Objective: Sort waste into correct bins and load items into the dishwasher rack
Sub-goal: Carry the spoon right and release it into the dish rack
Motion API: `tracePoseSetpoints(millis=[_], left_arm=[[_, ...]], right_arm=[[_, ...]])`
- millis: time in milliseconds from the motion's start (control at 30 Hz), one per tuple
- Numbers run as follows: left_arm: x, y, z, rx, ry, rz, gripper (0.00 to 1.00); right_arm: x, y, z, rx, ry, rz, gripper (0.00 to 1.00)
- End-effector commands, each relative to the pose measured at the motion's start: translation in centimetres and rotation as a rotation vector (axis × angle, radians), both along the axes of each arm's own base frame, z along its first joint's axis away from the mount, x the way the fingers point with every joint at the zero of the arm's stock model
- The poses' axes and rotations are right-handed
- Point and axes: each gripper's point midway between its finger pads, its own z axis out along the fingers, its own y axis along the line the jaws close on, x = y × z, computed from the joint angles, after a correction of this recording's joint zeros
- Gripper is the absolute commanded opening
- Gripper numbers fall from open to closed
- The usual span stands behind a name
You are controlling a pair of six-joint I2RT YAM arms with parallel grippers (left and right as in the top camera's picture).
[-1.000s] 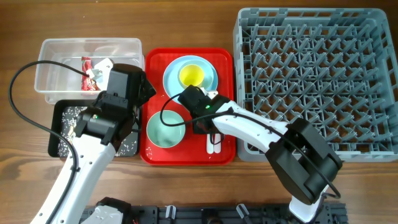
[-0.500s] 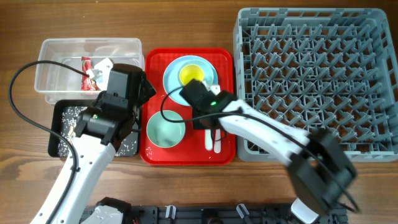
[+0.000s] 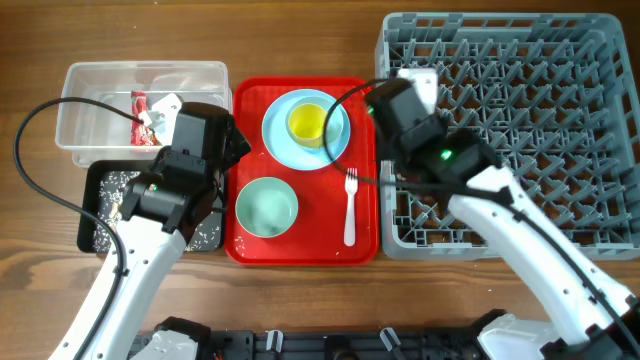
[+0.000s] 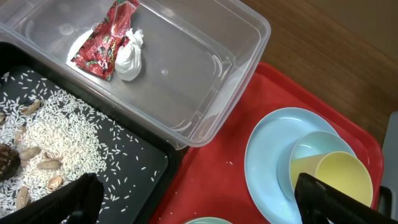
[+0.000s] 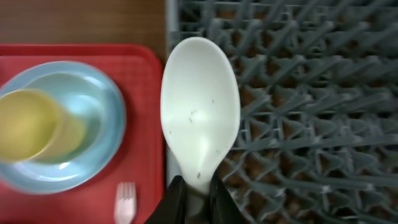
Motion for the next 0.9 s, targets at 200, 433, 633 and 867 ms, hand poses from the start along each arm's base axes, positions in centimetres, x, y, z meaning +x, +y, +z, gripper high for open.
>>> tracePoseSetpoints(millis=[200, 433, 633, 867], left_arm=[[0.1, 0.4, 0.2, 0.017, -0.004, 0.005, 1.0], [0.1, 0.4, 0.2, 0.017, -0.004, 0.005, 1.0], [0.1, 0.4, 0.2, 0.018, -0.004, 0.005, 1.0], [0.1, 0.4, 0.2, 0.018, -0.004, 0.005, 1.0]], right_arm=[[2.9, -5.4, -4.1, -0.058, 0.159, 0.025, 0.04], [4.3, -5.6, -9.1, -0.085, 0.253, 0.023, 0.13], [4.5, -6.0, -10.0, -0.113, 0.27, 0.013, 0.41], [3.1, 0.5, -5.6, 0.192, 0.262, 0.236, 0.53]])
